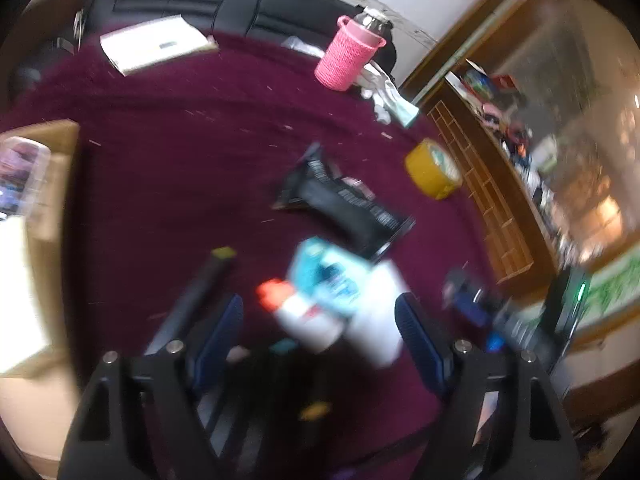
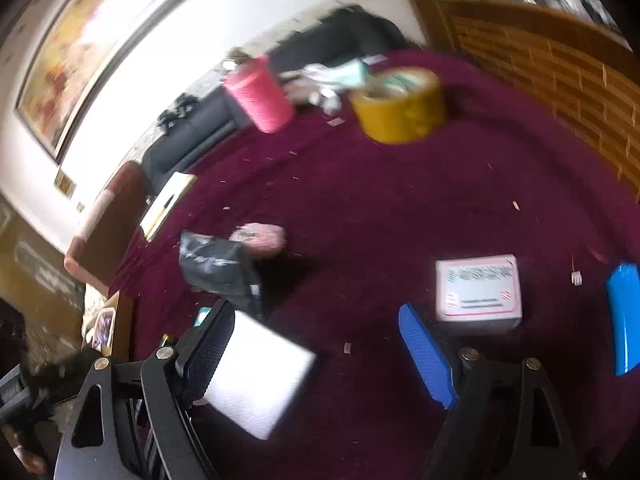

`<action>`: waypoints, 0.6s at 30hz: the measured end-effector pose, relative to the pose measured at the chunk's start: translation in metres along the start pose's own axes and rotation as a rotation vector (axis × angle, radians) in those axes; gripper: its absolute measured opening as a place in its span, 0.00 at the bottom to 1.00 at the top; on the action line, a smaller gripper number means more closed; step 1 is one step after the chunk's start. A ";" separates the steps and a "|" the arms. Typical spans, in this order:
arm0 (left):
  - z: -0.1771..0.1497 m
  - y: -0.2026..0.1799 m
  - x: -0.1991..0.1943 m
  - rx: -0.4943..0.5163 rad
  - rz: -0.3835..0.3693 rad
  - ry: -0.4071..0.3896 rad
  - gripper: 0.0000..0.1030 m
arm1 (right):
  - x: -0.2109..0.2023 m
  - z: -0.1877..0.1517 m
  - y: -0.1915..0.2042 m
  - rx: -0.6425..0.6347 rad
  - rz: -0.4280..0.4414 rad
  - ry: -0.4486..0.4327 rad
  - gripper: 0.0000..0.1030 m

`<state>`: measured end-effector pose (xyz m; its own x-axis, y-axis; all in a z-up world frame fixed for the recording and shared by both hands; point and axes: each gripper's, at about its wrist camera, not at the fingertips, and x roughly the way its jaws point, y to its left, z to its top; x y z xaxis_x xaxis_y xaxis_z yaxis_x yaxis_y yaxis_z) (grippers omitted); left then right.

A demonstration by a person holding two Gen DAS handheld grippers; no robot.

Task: Organize objects
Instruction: 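Grasp the black snack bag with the left gripper while the right grasps the white sponge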

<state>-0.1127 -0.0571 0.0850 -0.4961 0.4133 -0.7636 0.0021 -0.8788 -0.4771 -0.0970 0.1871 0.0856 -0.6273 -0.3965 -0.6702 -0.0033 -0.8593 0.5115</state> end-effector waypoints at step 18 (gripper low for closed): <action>0.071 -0.031 0.136 -0.131 0.192 0.048 0.53 | -0.016 0.005 -0.026 0.130 0.048 -0.052 0.86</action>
<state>-0.2420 0.0095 0.0263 -0.4338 0.2557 -0.8640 0.2068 -0.9050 -0.3717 -0.0905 0.2169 0.0856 -0.6687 -0.4160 -0.6162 -0.0708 -0.7895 0.6097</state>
